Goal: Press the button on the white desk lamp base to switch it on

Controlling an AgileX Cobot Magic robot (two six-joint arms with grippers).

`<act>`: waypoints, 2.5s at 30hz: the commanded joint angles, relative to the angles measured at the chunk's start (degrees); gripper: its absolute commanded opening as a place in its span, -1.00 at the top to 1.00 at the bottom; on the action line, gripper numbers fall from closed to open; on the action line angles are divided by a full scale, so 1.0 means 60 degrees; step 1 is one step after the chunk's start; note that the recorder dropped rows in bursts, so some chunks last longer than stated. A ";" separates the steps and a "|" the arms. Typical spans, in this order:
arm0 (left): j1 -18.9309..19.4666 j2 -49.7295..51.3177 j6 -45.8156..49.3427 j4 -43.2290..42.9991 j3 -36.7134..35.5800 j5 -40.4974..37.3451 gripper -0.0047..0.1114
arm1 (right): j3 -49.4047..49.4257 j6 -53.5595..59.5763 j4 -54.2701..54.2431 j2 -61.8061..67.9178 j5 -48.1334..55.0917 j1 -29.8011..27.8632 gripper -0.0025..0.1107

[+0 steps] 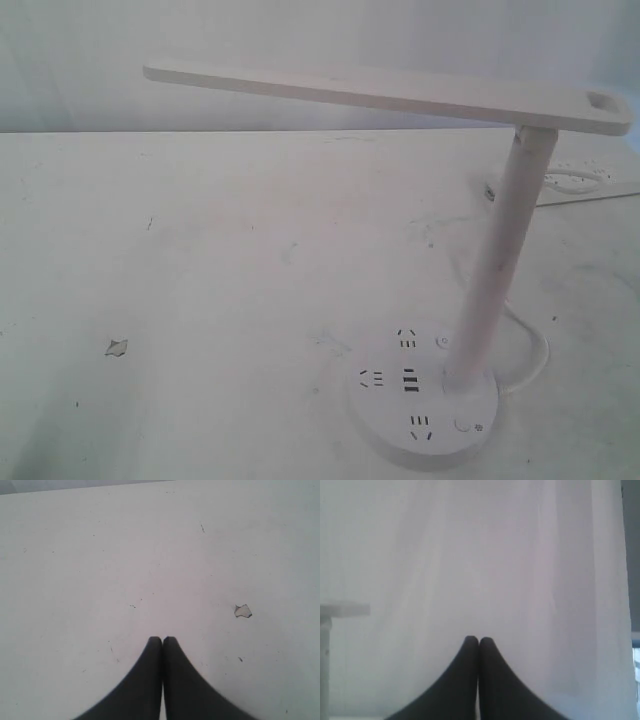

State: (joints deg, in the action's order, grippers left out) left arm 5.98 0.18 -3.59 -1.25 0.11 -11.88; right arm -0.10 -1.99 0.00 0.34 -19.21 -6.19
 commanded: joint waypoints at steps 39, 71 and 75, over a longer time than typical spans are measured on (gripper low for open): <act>-0.0078 -0.0030 0.0000 0.0004 -0.0018 0.0040 0.92 | -0.4576 -0.2725 -0.1026 0.4491 0.3746 -0.0034 0.96; -0.0078 -0.0030 0.0000 0.0004 -0.0018 0.0040 0.92 | -0.6052 0.3319 -0.5319 0.8834 1.1632 0.0157 0.96; -0.0078 -0.0030 0.0000 0.0004 -0.0018 0.0040 0.92 | -0.6052 0.3293 -0.5679 0.9390 1.1158 0.0374 0.96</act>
State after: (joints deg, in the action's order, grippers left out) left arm 5.98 0.18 -3.59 -1.25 0.11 -11.88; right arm -35.99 16.58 -32.13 55.39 48.58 -4.33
